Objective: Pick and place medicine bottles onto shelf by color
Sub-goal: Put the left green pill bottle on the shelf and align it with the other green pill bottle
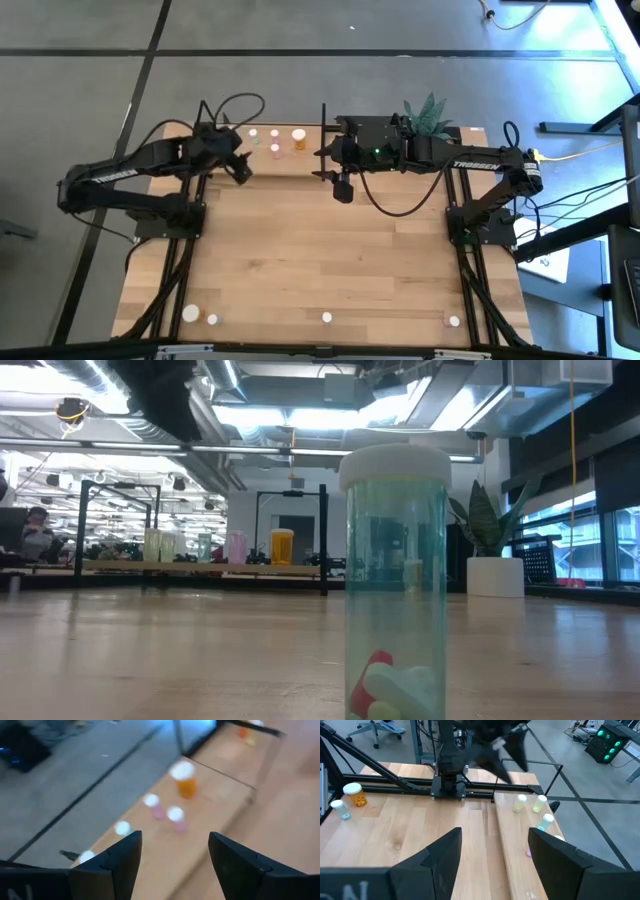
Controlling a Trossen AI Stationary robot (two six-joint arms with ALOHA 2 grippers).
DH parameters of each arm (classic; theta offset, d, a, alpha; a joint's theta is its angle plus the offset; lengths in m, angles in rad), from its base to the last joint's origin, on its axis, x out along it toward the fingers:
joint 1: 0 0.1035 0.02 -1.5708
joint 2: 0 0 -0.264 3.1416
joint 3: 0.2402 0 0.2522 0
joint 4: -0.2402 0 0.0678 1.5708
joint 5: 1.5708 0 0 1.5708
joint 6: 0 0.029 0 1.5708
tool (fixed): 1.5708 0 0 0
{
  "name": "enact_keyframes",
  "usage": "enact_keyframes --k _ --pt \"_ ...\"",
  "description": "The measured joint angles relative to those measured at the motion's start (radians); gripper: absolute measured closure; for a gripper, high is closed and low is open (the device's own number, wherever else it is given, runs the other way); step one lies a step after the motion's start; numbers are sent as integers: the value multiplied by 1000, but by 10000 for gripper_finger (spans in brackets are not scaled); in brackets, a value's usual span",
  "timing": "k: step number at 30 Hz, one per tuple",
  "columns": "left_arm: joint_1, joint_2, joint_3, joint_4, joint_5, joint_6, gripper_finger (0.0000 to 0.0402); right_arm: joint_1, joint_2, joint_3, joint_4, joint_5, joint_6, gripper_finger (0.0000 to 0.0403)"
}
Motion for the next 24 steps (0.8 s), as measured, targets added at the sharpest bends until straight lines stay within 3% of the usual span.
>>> enact_keyframes --k 8,13,24 --pt "-138 0 94 -227 93 -4 179 0 0 0 0 0 0 172" --pt "-228 0 118 -298 255 -11 179 0 0 0 0 0 0 172" --pt "-507 1 119 -395 445 -216 179 0 0 0 0 0 0 172"
